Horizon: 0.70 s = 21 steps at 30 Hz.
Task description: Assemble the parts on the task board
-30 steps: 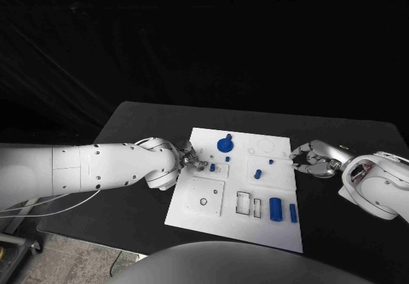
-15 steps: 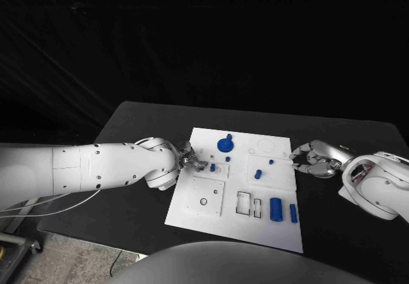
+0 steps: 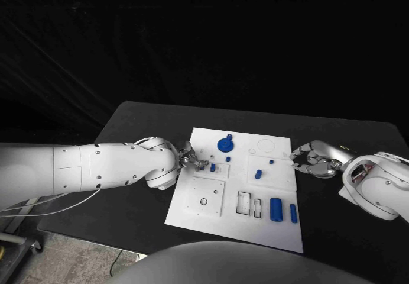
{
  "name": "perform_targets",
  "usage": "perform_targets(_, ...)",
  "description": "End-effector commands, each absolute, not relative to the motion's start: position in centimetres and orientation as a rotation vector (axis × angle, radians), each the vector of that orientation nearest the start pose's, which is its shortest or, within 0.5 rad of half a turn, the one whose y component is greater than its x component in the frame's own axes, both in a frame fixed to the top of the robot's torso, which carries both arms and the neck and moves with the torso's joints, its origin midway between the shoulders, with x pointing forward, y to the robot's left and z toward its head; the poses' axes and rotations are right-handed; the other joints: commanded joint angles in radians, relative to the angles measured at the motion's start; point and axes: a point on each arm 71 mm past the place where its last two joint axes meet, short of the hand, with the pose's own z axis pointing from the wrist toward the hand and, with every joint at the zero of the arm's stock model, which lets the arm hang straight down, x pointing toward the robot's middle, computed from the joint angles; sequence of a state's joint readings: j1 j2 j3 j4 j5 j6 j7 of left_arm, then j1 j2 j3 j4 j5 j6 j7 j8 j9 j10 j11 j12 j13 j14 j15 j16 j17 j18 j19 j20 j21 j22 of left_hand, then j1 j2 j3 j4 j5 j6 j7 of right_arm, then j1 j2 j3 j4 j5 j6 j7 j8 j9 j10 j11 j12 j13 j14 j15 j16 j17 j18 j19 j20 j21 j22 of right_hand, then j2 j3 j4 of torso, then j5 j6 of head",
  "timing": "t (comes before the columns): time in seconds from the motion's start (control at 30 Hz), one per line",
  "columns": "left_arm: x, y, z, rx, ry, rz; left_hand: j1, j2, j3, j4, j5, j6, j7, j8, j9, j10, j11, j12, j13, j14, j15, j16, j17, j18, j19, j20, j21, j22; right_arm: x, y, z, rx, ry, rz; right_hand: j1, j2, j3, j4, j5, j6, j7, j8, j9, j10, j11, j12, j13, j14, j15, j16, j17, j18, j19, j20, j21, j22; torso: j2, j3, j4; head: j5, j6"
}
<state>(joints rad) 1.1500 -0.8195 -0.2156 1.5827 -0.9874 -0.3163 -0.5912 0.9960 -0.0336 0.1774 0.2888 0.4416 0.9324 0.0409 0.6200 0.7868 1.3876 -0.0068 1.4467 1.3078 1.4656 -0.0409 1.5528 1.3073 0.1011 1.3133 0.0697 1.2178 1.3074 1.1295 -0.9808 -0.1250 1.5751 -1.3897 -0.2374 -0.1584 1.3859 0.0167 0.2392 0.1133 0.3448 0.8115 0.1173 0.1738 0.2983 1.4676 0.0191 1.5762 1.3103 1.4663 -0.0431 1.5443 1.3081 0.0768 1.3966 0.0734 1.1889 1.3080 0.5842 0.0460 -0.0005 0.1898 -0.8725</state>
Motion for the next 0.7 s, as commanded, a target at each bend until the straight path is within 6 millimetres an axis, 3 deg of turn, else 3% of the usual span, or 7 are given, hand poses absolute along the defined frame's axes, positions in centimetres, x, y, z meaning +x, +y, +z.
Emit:
perform_targets(0.03, 43.08, 20.6, -28.94, -0.488, 2.205, -0.371, 0.0, -0.01, -0.007, 0.002, 0.003, -0.009, 0.003, 0.005, 0.003, 0.0, -0.004, 0.006, 0.088, 0.058, -0.007, -0.001, 0.205, -0.011, -0.006, -0.004, -0.001, 0.144, 44.36, -25.62, -24.98, -0.052, 1.936, 0.534, 0.005, -0.005, 0.003, 0.0, 0.003, 0.008, 0.002, -0.002, -0.001, 0.103, 0.008, -0.005, 0.26, 0.09, 0.009, -0.007, 0.243, 0.009, -0.007, 0.002, -0.005, 0.148, 0.0, 0.0002, -0.0008, -0.001, 0.0)
perform_targets(0.7, 43.37, 20.61, -28.95, -0.477, 2.193, -0.388, -0.018, 0.003, -0.027, 0.004, -0.022, -0.039, 0.01, -0.001, 0.016, -0.011, 0.001, 0.001, 0.08, 0.047, -0.004, -0.005, 0.194, -0.009, -0.016, -0.002, -0.012, 0.141, 44.32, -25.63, -25.01, -0.046, 1.942, 0.535, 0.005, -0.005, 0.006, -0.001, 0.006, 0.009, 0.003, -0.002, -0.001, 0.103, 0.008, -0.005, 0.26, 0.09, 0.01, -0.006, 0.244, 0.009, -0.007, 0.002, -0.006, 0.148, 0.0, 0.0, -0.0002, -0.001, 0.0)
